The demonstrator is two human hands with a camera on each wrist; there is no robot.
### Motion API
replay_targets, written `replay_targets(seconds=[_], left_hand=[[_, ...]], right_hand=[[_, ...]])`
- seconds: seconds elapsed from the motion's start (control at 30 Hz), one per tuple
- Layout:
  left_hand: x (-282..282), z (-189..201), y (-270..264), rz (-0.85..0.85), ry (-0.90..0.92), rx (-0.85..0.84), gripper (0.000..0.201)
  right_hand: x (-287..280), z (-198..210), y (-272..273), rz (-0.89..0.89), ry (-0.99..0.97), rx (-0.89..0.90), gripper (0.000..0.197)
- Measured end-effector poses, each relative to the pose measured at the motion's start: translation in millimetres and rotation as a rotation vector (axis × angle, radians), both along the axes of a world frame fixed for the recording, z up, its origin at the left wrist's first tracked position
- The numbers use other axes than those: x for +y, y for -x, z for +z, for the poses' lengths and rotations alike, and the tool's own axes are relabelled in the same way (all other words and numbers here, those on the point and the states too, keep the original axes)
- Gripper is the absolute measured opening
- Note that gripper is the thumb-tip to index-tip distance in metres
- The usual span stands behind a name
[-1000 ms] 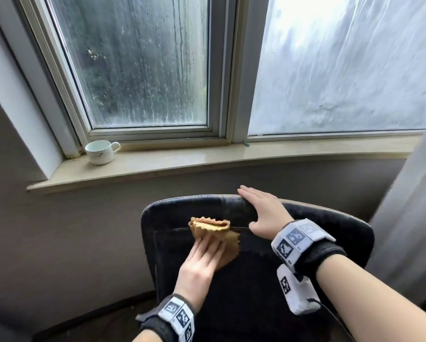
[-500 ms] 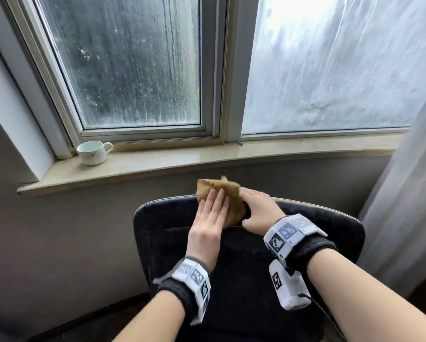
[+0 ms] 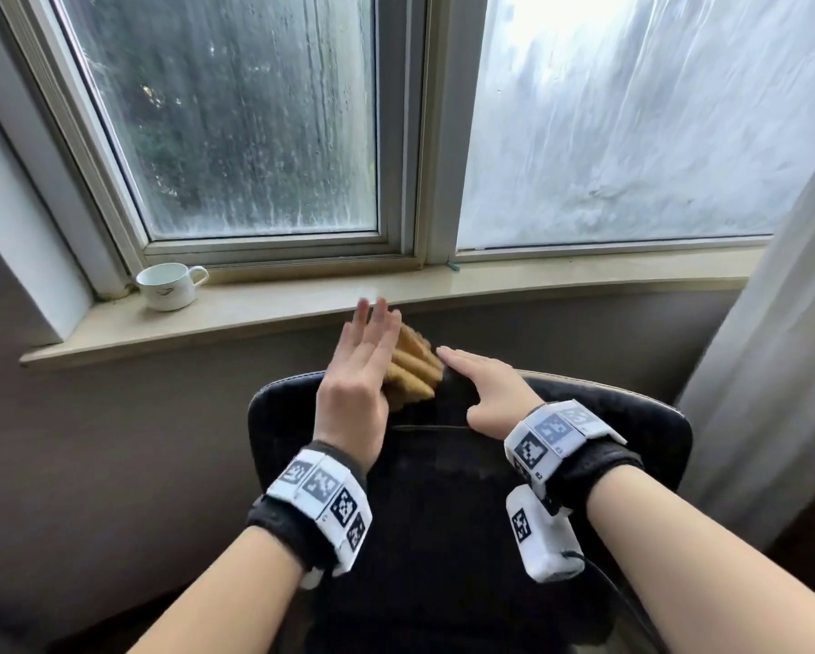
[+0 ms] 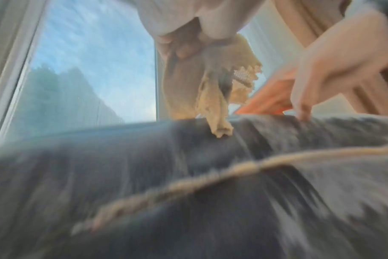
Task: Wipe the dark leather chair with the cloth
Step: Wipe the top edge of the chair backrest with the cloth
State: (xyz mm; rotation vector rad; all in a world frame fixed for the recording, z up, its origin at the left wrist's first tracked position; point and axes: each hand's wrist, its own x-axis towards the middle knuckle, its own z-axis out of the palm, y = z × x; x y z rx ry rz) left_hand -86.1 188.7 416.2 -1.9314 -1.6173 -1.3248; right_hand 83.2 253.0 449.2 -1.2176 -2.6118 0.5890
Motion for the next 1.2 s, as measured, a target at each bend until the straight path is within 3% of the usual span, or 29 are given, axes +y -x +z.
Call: replay_targets(seconds=[0.07,0.2,0.33,0.4,0.5,0.57,0.63,0.7,0.83,1.0,1.1,1.2], left_hand=[[12,-2,-5,0.013,0.0,0.029,0.065],[9,-61,-29,0.003,0.078,0.112,0.047],[-14,-91,-41,-0.065,0.11,0.217,0.04],[-26,-96,-46,-0.096,0.171,0.232,0.039],[-31,-87,-47,-0.146,0.243,0.1,0.052],[-30,-77,-45,-0.165,0.269,-0.046,0.07],[-32,-74,-41,-0.161,0.317,-0.248,0.087],[-36,-69,-41,-0.182,0.436,-0.433,0.094],[-36,-63,-38,-0.255,0.503,-0.502,0.11],[-50,-53,-6,-0.374,0.493,-0.245,0.123],[-41,-47,24,-0.175,0.381,-0.021,0.127],[-17,-35,28,-0.032,0.457,0.235,0.133]], right_hand=[[0,3,0,-0.019,0.033,0.019,0.078],[1,0,1,-0.017,0.059,0.082,0.062],[4,-4,-2,-0.061,0.074,0.072,0.082],[-3,-8,-7,-0.103,0.007,0.16,0.08],[-24,-21,-12,0.019,-0.475,0.327,0.056],[-34,-42,-13,0.197,-0.661,0.353,0.038],[-43,-59,-8,0.317,-0.68,0.307,0.034],[-45,-68,0,0.327,-0.672,0.285,0.038],[-39,-74,14,0.24,-0.724,0.289,0.037],[-40,-85,16,0.219,-0.798,0.146,0.048],[-39,-91,19,0.214,-0.861,0.01,0.044],[-34,-99,22,0.186,-0.942,0.033,0.03]])
